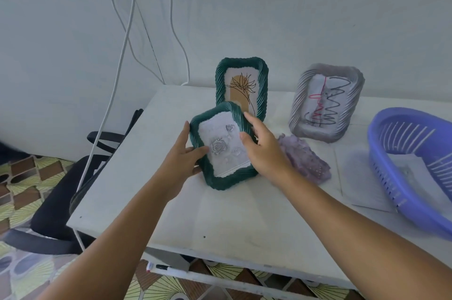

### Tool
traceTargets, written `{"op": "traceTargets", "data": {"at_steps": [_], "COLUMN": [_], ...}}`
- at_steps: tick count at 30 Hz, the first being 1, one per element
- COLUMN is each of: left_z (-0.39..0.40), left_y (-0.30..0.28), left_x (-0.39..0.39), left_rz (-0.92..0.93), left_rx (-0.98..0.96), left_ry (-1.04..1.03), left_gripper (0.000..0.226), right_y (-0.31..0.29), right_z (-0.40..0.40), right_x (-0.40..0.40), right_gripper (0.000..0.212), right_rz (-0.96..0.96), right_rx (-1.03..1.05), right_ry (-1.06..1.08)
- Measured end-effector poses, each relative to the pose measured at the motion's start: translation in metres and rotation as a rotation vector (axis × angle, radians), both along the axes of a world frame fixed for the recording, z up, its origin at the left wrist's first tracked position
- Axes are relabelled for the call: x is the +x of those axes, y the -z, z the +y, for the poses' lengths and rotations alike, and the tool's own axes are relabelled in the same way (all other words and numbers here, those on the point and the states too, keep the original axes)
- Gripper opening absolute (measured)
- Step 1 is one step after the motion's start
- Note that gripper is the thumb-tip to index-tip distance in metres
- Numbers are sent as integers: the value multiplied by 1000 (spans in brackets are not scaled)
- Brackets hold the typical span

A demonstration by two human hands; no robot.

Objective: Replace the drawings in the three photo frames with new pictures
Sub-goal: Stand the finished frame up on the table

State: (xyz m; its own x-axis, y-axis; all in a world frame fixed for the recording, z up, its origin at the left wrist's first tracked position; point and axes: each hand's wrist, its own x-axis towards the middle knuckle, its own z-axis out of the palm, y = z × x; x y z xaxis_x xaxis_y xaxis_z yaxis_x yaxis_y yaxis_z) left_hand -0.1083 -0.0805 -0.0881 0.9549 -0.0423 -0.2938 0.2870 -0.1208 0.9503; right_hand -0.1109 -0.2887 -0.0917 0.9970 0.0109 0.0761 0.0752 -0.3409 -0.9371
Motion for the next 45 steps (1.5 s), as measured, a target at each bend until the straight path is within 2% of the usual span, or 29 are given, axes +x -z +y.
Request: {"op": "traceTargets", "data": {"at_steps": [3,5,9,17,23,34,45], "left_z": [8,15,30,63,94,119,124], "left_y": [-10,-16,-29,-46,-47,-37,-23], "left_x": [0,5,13,25,43,112,143], "left_rz": [-80,-128,-194,-276,-255,-293,-315], "left_rx": [-120,-142,-146,-115,-53,98,131], "left_ry": [19,32,56,130,164,47,-14], "left_gripper": [81,78,76,77,95,93,93], "right_y": [-2,-4,-13,-26,-24,-21,-12], "right_z": [6,10,19,45,67,110,126], "right_x": [5,11,25,47,74,148,181], "right_gripper": [54,65,85,100,102,105,105], "right_rz": [51,101,135,110,107,94,64], "right_rx": [161,255,288,305,293,248,255], "right_ry": [-41,-115,-244,-302,-364,-379,-374]}}
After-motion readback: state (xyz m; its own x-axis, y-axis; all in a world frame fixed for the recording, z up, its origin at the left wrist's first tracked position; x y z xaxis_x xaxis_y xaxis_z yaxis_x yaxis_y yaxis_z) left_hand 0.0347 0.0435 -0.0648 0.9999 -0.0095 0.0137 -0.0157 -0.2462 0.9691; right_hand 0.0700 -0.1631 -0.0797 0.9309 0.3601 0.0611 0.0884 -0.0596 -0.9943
